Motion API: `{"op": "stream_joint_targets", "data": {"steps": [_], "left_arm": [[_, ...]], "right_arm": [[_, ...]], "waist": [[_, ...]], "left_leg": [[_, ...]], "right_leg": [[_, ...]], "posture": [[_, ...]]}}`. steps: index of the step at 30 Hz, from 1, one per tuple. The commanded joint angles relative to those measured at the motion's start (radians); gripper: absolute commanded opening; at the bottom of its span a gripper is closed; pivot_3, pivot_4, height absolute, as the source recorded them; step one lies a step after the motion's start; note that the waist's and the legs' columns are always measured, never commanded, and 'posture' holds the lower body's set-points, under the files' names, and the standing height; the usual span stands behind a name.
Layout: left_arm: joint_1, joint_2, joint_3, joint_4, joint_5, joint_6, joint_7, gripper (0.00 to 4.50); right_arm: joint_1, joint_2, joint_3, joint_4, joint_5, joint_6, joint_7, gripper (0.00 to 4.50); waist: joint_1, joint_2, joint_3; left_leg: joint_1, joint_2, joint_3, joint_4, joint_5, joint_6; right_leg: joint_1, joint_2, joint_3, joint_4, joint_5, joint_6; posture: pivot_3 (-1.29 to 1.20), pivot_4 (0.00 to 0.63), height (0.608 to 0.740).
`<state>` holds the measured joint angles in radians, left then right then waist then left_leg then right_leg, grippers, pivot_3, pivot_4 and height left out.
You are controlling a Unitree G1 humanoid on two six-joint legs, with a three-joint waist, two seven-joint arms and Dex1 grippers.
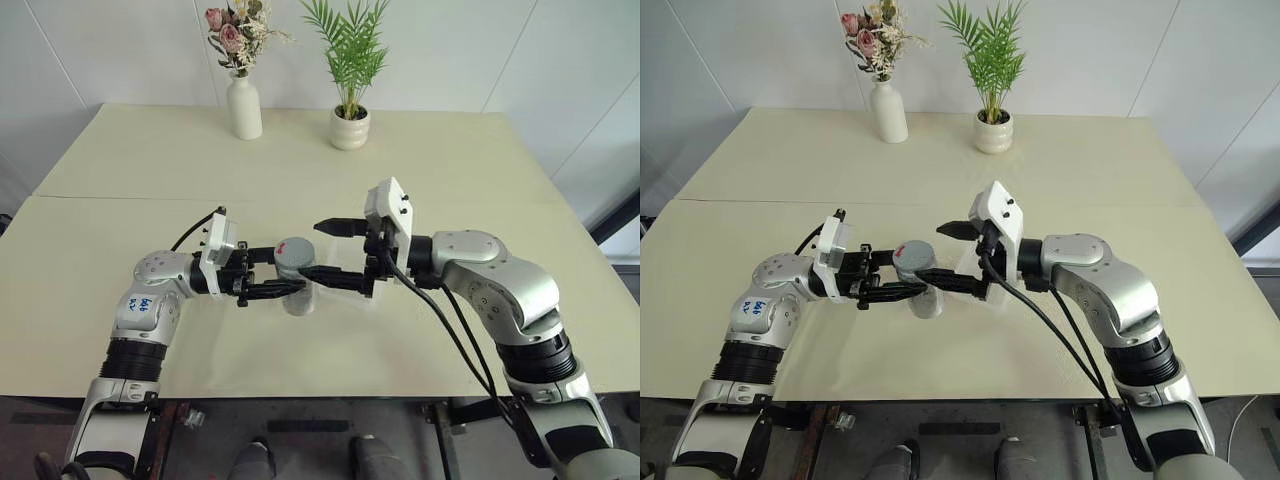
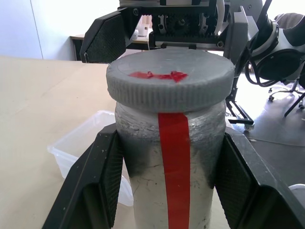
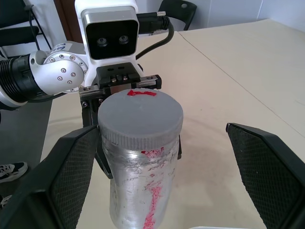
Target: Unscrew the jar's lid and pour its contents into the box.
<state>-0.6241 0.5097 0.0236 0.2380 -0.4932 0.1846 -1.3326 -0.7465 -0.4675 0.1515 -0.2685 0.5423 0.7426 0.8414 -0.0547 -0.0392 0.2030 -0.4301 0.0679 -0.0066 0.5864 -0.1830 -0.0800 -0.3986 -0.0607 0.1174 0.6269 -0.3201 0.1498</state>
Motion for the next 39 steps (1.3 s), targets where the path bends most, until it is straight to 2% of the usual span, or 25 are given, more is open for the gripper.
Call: {"op": "stream_joint_targets", "data": {"steps": [1,14,39], "left_arm": [[-0.021,0.005,0.008,-0.032,-0.013,-0.009,-0.013,2.37],[-0.019,0.006,0.011,-0.035,-0.013,-0.007,-0.015,2.37],[-0.01,0.006,0.012,-0.049,-0.015,-0.004,-0.01,2.37]], "right_arm": [[0.003,-0.023,-0.042,-0.022,0.003,-0.011,-0.005,4.47],[0.029,-0.054,-0.041,-0.064,0.078,0.025,0.059,4.47],[-0.051,0.052,0.009,0.03,0.041,0.023,0.04,4.47]], "waist": [[0.0,0.0,0.0],[0.0,0.0,0.0],[0.0,0.0,0.0]], "left_leg": [[0.0,0.0,0.0,0.0,0.0,0.0],[0.0,0.0,0.0,0.0,0.0,0.0],[0.0,0.0,0.0,0.0,0.0,0.0]], "right_leg": [[0.0,0.0,0.0,0.0,0.0,0.0],[0.0,0.0,0.0,0.0,0.0,0.0],[0.0,0.0,0.0,0.0,0.0,0.0]], "posture": [[0.0,0.15,0.74],[0.0,0.15,0.74],[0.0,0.15,0.74]]}}
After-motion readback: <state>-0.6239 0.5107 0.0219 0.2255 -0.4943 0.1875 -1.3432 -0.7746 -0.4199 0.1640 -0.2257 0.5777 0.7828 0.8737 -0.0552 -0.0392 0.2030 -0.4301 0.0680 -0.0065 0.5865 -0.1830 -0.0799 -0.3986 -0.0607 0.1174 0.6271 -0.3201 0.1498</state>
